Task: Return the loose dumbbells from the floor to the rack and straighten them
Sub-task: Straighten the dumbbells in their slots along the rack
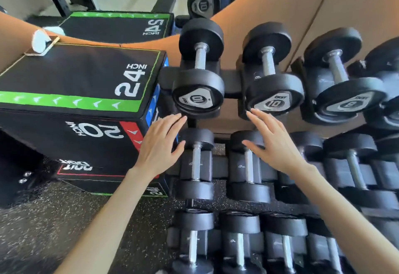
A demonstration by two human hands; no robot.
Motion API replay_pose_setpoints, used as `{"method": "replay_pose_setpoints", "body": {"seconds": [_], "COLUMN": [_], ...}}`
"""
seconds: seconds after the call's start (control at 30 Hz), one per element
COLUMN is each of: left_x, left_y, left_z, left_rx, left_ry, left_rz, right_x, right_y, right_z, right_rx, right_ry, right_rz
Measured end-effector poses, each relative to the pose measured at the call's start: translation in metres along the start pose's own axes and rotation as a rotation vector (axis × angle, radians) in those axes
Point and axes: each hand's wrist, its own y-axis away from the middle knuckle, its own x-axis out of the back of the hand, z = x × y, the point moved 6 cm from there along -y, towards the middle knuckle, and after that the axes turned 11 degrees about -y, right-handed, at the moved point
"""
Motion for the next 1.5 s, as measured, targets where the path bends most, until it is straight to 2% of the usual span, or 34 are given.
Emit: {"method": "replay_pose_setpoints", "body": {"seconds": [0.17,0.3,0.67,0.83,1.07,1.17,1.23,1.33,1.43,1.5], "left_x": [0.020,0.030,0.012,0.007,-0.019,-0.028,-0.039,-0.059,-0.073,-0.077], "left_y": [0.017,0.011,-0.013,-0.031,-0.083,-0.105,-0.116,-0.132,-0.139,-0.139], "left_z": [-0.024,-0.039,-0.039,-0.052,-0.074,-0.078,-0.081,-0.086,-0.091,-0.093], "left_rx": [-0.133,-0.193,-0.095,0.007,0.041,0.013,0.016,0.025,0.036,0.028], "left_ry": [0.032,0.046,0.098,0.099,0.156,0.260,0.341,0.505,0.640,0.654], "left_rz": [0.032,0.040,0.039,0.054,-0.054,-0.097,-0.188,-0.281,-0.335,-0.347], "right_x": [-0.029,-0.028,-0.007,-0.014,-0.019,-0.032,-0.039,-0.049,-0.054,-0.055], "right_y": [-0.004,-0.013,-0.047,-0.083,-0.148,-0.166,-0.178,-0.199,-0.209,-0.209], "right_z": [-0.057,-0.091,-0.069,-0.069,-0.055,-0.046,-0.043,-0.044,-0.047,-0.044], "right_rx": [-0.094,-0.038,0.001,0.034,-0.018,-0.105,-0.174,-0.184,-0.095,-0.071], "right_ry": [-0.011,0.036,0.085,0.086,0.085,-0.038,-0.154,-0.154,-0.035,-0.050], "right_rz": [0.035,0.053,-0.011,-0.034,-0.046,-0.112,-0.136,-0.147,-0.046,0.040]}}
